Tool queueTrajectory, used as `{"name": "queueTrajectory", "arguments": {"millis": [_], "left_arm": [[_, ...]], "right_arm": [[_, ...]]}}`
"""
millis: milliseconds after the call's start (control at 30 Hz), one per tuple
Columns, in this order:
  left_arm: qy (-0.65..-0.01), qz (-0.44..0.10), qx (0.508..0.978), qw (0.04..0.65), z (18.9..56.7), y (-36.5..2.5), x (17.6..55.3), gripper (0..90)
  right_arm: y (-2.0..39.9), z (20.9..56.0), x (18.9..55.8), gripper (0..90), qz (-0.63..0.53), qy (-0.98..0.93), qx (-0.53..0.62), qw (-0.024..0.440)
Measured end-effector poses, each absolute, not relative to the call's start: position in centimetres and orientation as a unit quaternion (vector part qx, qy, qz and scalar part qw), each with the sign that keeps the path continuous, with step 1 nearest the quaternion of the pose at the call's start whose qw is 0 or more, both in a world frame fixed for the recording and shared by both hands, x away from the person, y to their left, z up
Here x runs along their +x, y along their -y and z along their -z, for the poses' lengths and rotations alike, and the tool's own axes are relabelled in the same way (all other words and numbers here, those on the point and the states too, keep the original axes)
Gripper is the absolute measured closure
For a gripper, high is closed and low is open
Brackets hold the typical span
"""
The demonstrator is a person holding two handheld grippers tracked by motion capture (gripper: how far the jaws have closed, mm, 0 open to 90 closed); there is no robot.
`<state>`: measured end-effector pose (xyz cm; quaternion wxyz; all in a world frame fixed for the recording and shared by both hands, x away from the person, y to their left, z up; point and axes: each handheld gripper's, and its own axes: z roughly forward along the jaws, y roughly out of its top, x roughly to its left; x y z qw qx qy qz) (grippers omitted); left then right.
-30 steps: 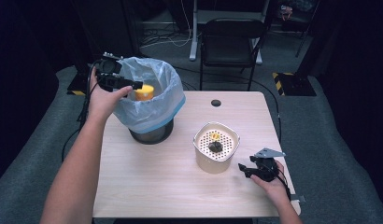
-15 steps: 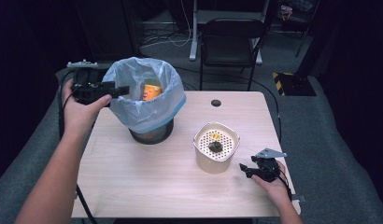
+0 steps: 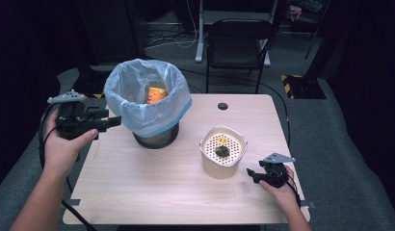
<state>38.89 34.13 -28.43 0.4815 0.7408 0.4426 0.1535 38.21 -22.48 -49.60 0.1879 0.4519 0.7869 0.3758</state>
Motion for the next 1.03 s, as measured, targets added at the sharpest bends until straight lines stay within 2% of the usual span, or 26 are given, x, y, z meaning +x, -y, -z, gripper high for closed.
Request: {"name": "queueTrajectory", "arguments": {"millis": [533,900,1033], "left_arm": [[-0.465,-0.161,0.743,0.453,37.7,-35.7,37.7,36.1],[-0.492,-0.120,0.742,0.439,43.2,-36.5,37.3,35.9],[-0.500,-0.121,0.748,0.418,45.2,-36.5,36.9,35.0]], "right_arm": [[22.6,49.8,38.2,34.4,-0.373,-0.785,0.456,0.193],[22.5,49.8,38.2,32.9,-0.372,-0.790,0.450,0.188],[22.4,50.0,38.3,31.4,-0.369,-0.789,0.452,0.191]]}}
